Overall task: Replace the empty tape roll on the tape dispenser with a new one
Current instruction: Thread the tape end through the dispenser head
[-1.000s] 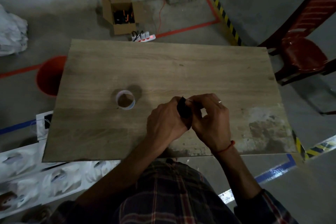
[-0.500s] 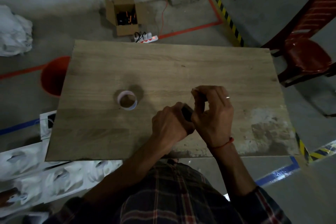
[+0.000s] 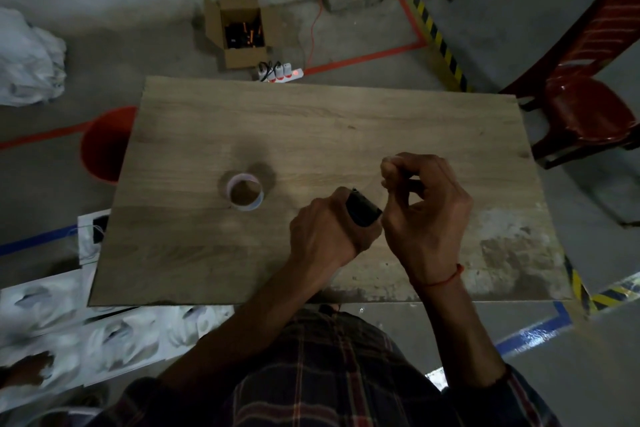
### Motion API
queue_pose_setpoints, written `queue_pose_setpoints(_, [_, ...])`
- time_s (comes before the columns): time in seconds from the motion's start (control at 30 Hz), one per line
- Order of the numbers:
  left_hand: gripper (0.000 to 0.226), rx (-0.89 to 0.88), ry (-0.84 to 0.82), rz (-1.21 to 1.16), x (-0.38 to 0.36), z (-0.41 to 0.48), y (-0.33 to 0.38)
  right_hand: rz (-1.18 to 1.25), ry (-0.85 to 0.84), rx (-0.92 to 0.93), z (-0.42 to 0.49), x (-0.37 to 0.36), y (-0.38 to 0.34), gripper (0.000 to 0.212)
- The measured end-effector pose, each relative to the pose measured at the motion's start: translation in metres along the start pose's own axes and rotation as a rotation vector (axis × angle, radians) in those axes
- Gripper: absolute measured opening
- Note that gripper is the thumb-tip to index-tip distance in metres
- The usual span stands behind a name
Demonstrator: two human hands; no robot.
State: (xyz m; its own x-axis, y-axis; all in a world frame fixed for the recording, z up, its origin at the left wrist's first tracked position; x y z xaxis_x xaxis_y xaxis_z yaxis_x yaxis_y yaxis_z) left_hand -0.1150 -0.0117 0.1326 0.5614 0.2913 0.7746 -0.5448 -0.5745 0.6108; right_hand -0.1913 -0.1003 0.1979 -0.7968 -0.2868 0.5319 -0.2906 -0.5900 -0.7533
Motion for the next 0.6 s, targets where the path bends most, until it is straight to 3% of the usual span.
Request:
queue_pose_setpoints(0.3, [0.052, 0.022, 0.011, -0.042, 0.0, 0.0, -0.004, 0.017, 0.145, 0.049, -0.004, 0.012, -0.009, 0.008])
queue_pose_setpoints(0.6, [0.06, 0.007, -0.03, -0.003, -0.01, -0.006, -0.004, 0.146, 0.071, -0.313, 0.027, 0.011, 0.024, 0.007])
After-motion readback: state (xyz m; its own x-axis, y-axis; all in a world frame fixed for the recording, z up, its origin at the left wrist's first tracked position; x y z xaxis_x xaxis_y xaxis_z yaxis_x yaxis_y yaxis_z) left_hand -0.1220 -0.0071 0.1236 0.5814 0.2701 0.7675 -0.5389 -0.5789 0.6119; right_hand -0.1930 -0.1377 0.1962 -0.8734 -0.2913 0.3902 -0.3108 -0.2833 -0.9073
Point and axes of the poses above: each hand's wrist, its own z-axis towards the middle knuckle, its own x-axis out of the back of the hand, y = z × x, the point moved 3 cm from there along z, towards the middle knuckle, and after that the axes turned 11 degrees about -x, right-handed, at the moved point
